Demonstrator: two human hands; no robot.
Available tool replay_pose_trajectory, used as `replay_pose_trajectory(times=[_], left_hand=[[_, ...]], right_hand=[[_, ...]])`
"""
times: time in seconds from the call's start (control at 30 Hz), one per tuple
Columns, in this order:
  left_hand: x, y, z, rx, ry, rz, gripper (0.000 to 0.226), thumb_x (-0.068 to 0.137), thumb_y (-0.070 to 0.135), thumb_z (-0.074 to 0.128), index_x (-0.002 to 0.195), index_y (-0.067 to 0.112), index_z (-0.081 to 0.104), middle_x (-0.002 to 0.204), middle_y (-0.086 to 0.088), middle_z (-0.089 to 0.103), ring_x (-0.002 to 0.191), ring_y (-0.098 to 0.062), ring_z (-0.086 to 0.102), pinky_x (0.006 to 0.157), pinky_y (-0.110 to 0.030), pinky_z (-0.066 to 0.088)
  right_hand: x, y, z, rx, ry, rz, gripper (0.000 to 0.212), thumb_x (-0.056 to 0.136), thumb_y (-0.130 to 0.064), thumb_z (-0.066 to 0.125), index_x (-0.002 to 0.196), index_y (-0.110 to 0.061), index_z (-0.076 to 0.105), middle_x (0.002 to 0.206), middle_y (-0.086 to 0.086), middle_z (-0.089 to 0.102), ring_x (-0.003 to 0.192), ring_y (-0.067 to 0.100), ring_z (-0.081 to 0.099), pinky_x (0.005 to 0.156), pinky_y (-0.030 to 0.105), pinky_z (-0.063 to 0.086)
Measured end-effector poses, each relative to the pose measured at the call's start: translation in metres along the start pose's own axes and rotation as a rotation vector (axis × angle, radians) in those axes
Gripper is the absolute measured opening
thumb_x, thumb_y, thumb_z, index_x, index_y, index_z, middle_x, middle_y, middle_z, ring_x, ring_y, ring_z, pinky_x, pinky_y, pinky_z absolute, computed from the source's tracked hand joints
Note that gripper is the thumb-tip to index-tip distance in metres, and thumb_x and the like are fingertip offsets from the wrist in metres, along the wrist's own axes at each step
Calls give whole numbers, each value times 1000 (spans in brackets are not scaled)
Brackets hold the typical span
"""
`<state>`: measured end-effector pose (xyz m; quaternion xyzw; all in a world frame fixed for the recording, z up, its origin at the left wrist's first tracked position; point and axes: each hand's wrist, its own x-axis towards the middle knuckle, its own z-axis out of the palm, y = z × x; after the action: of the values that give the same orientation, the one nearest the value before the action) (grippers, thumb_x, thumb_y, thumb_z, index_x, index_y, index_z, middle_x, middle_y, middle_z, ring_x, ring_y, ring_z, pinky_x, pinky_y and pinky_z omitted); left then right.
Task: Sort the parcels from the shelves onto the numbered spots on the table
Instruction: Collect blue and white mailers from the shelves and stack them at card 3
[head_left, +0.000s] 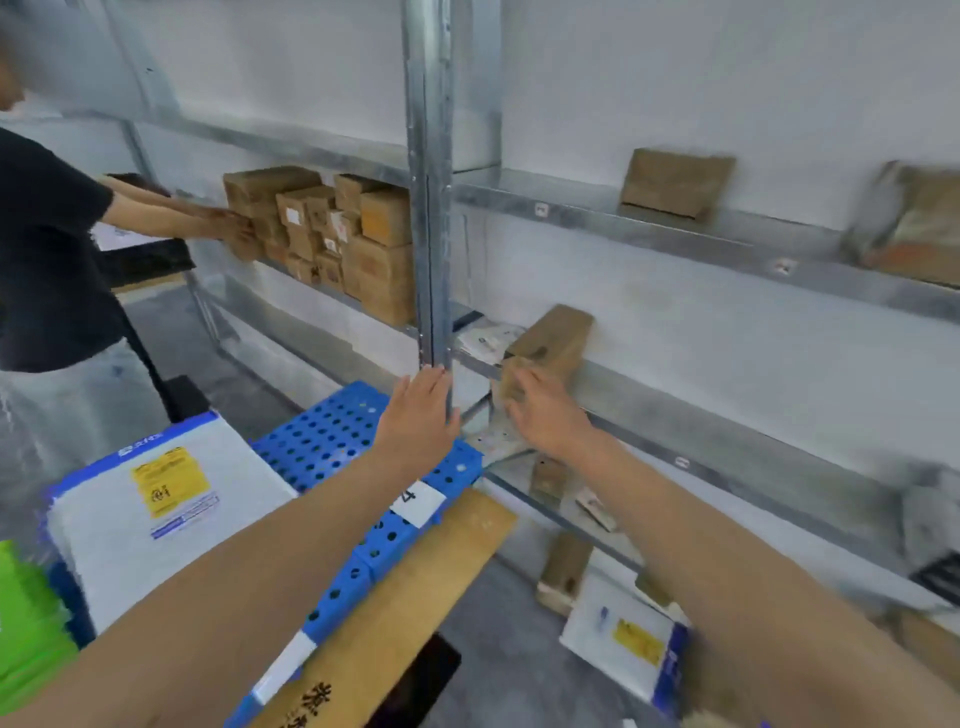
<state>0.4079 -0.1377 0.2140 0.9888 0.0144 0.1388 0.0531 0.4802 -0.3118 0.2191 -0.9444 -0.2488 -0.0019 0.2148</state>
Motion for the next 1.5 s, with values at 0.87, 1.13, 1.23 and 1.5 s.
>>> replay_pose_trajectory(times=[0.87,1.13,1.23,1.5], left_hand=[[-179,615,77,-393,-284,1043,51,99,30,39,145,10,34,153,-4,32,143,-17,25,120,-35,11],[-191,663,144,-469,-450,957,48,101,28,39,145,10,35,152,-5,34,140,-20,29,117,-35,21],[-186,671,176,-507,-512,856,42,100,24,41,138,8,42,144,-6,42,133,-23,36,110,-30,26],[-176,686,306,-347,-663,778,37,97,30,43,131,13,44,133,-1,48,120,-20,46,93,-33,47]], right_hand=[[-568,315,-154,80,361,1124,56,99,-29,42,150,-9,26,154,8,28,140,25,31,115,37,28],[-581,398,-137,104,242,1180,56,99,-28,42,150,-9,27,153,8,28,139,26,33,112,40,32],[-570,441,-120,131,177,1174,55,99,-26,43,149,-9,27,153,9,28,139,26,33,112,37,30],[-550,555,-40,239,47,1155,48,97,-29,42,142,-15,38,142,9,43,135,30,37,107,37,35]])
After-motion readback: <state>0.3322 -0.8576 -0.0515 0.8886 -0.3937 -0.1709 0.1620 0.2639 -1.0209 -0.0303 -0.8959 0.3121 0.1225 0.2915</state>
